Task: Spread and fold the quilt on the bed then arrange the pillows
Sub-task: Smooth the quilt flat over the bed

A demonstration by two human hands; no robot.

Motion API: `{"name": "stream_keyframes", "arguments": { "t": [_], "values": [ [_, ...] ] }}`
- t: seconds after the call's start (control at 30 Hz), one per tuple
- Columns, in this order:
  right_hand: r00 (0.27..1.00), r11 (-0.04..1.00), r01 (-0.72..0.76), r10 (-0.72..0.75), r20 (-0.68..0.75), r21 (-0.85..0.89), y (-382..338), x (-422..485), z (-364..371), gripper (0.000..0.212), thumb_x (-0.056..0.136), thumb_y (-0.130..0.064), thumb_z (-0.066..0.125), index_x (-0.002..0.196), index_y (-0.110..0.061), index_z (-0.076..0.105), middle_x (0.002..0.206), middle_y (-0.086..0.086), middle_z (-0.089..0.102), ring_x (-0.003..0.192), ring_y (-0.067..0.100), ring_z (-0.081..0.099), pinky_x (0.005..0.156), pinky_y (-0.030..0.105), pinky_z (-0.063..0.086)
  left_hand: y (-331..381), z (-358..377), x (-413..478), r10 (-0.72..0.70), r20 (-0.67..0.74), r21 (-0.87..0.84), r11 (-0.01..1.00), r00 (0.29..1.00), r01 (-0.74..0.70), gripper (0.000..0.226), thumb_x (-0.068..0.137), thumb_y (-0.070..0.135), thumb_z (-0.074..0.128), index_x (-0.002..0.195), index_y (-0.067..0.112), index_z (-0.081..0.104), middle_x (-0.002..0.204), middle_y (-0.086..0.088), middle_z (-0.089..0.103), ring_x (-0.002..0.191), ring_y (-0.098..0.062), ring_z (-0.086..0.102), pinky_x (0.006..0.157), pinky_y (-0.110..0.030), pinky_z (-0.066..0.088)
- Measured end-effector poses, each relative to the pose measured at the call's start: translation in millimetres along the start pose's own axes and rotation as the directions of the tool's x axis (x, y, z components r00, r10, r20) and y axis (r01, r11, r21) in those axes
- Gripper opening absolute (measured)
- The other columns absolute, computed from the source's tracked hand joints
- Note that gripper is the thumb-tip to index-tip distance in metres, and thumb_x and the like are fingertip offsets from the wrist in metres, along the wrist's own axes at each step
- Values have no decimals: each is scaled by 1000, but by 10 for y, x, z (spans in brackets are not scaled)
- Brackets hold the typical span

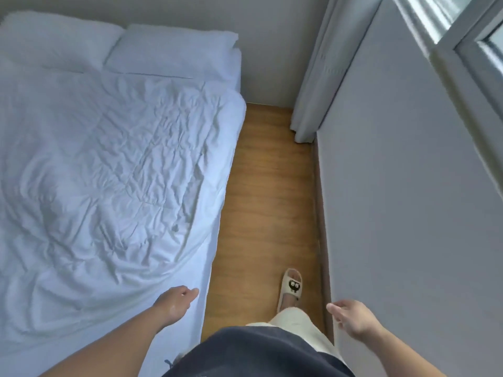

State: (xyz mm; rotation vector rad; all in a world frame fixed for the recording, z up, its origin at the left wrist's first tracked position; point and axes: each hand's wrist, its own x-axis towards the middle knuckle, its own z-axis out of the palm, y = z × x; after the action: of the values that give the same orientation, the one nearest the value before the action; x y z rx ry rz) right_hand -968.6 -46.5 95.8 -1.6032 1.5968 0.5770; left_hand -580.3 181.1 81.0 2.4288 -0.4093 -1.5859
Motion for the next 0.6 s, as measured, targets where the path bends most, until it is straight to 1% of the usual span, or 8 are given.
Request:
{"name": "stream_keyframes", "arguments": {
  "t": [0.07, 0.13, 0.2, 0.3, 0.37, 0.43, 0.5, 0.6],
  "values": [
    [997, 995, 67, -64, 40, -77, -357, 425, -354, 35, 94, -54, 57, 104, -23, 70, 93, -7, 70, 92, 16, 69, 87, 30, 54, 183, -23, 116, -56, -28, -87, 995, 998, 54, 37, 95, 54, 42, 96, 21, 58, 97, 2, 62, 89, -20, 61, 82, -35, 48],
    [988, 978, 134, -121, 93, -158, -771, 813, -685, 32, 93, -54, 58, 102, -25, 68, 95, -8, 70, 92, 14, 67, 90, 34, 55, 353, -23, 200, -106, -64, -197, 976, 992, 92, 36, 94, 53, 43, 93, 20, 58, 95, 1, 62, 81, -18, 56, 77, -34, 44],
    [969, 942, 218, -177, 172, -255, -1230, 1199, -1006, 34, 92, -58, 57, 104, -28, 66, 99, -9, 70, 93, 12, 66, 90, 35, 56, 547, -22, 219, -174, -85, -311, 940, 981, 139, 38, 96, 53, 43, 96, 19, 59, 95, 1, 62, 79, -15, 54, 77, -32, 42],
    [913, 840, 385, -287, 289, -382, -2083, 1667, -1414, 38, 90, -61, 58, 101, -26, 65, 96, -8, 71, 89, 13, 69, 85, 36, 59, 847, -77, 166, -264, -122, -458, 870, 957, 182, 39, 98, 53, 43, 107, 19, 60, 108, 2, 63, 98, -17, 61, 88, -34, 48],
    [867, 762, 485, -353, 352, -429, -2754, 1837, -1615, 33, 92, -55, 61, 93, -23, 64, 95, -3, 73, 90, 18, 71, 85, 38, 58, 981, -114, 173, -302, -143, -546, 818, 943, 179, 38, 97, 54, 43, 106, 21, 61, 112, 3, 62, 105, -19, 60, 92, -37, 48],
    [835, 704, 542, -393, 384, -458, -3410, 1966, -1657, 25, 93, -46, 63, 97, -21, 67, 99, 2, 74, 96, 24, 71, 88, 39, 57, 1035, -155, 174, -356, -156, -647, 741, 922, 177, 38, 98, 54, 43, 102, 21, 61, 110, 3, 62, 105, -21, 60, 91, -38, 48],
    [805, 655, 589, -428, 410, -474, -3905, 1963, -1643, 29, 93, -41, 63, 111, -19, 69, 105, 4, 73, 101, 26, 70, 89, 39, 56, 1052, -193, 175, -401, -179, -712, 683, 898, 163, 39, 97, 52, 46, 98, 17, 62, 104, 1, 65, 100, -22, 62, 86, -37, 48],
    [733, 523, 679, -445, 514, -516, -4753, 1934, -1459, 34, 96, -45, 59, 119, -20, 63, 114, 1, 69, 105, 22, 67, 86, 33, 53, 928, -207, 300, -519, -150, -878, 462, 842, 128, 35, 95, 51, 54, 94, 17, 64, 97, -1, 68, 87, -23, 63, 72, -32, 46]
  ]
}}
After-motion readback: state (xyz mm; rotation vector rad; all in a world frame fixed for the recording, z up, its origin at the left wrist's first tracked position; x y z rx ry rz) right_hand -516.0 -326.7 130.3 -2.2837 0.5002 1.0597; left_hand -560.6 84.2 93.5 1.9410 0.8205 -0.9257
